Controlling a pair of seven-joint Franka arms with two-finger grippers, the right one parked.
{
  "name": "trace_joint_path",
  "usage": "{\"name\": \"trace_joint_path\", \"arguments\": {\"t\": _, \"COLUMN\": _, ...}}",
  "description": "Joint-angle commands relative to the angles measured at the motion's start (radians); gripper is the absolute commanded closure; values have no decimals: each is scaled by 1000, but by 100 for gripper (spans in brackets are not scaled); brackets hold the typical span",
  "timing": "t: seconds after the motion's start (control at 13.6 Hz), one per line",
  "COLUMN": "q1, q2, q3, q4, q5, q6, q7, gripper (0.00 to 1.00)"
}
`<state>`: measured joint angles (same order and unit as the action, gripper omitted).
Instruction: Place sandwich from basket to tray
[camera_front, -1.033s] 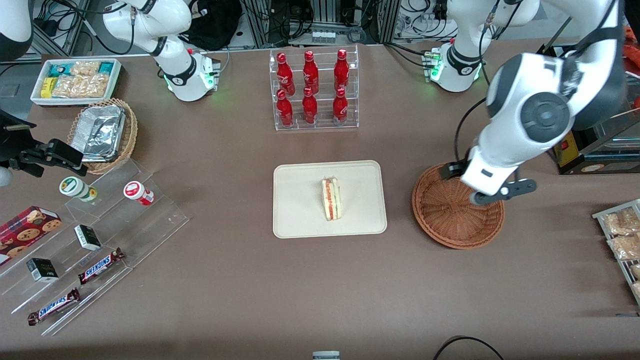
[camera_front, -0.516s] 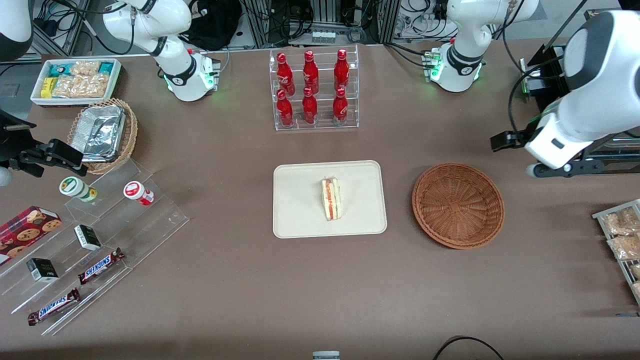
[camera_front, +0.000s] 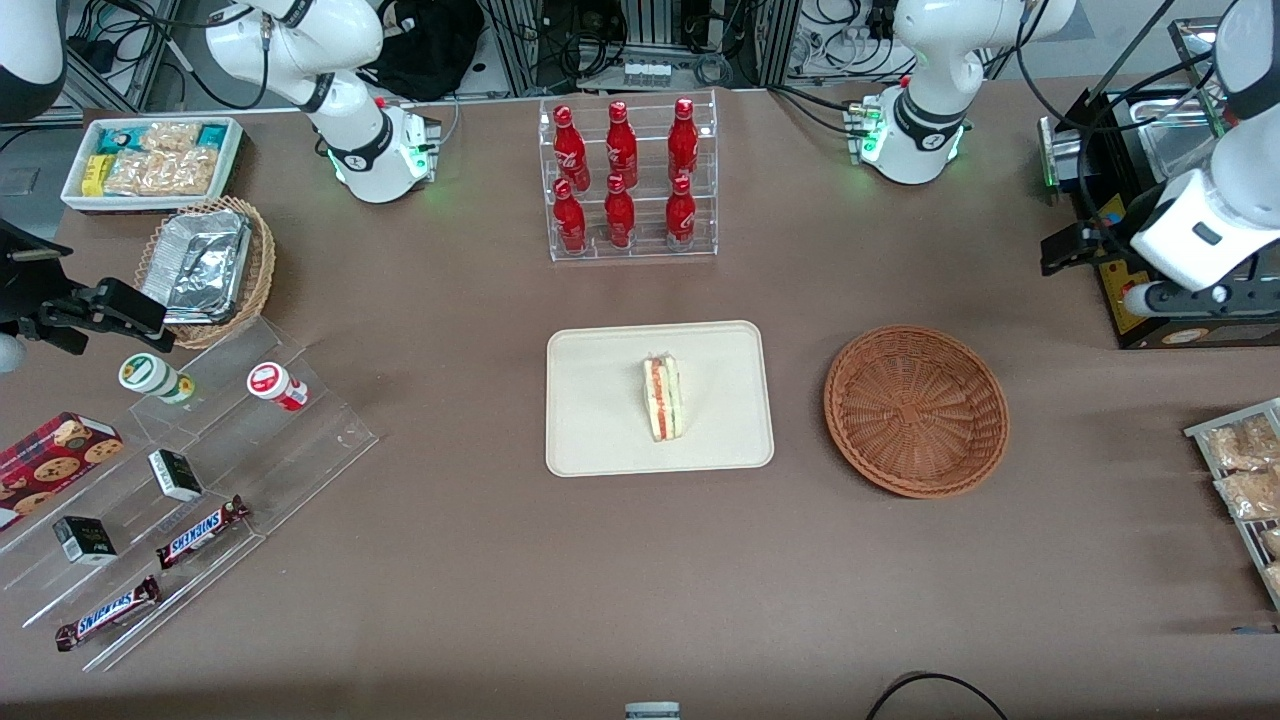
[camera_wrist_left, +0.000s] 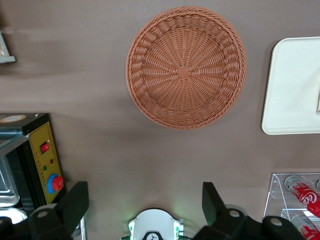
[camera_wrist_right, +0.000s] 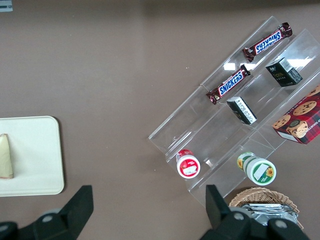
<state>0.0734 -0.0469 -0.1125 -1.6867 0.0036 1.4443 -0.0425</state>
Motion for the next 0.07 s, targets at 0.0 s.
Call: {"name": "trace_joint_path", "arguments": {"t": 0.0, "q1": 22, "q2": -16, "q3": -13, "q4": 15, "q5": 1, "q6": -24, "q7": 16, "gripper": 0}}
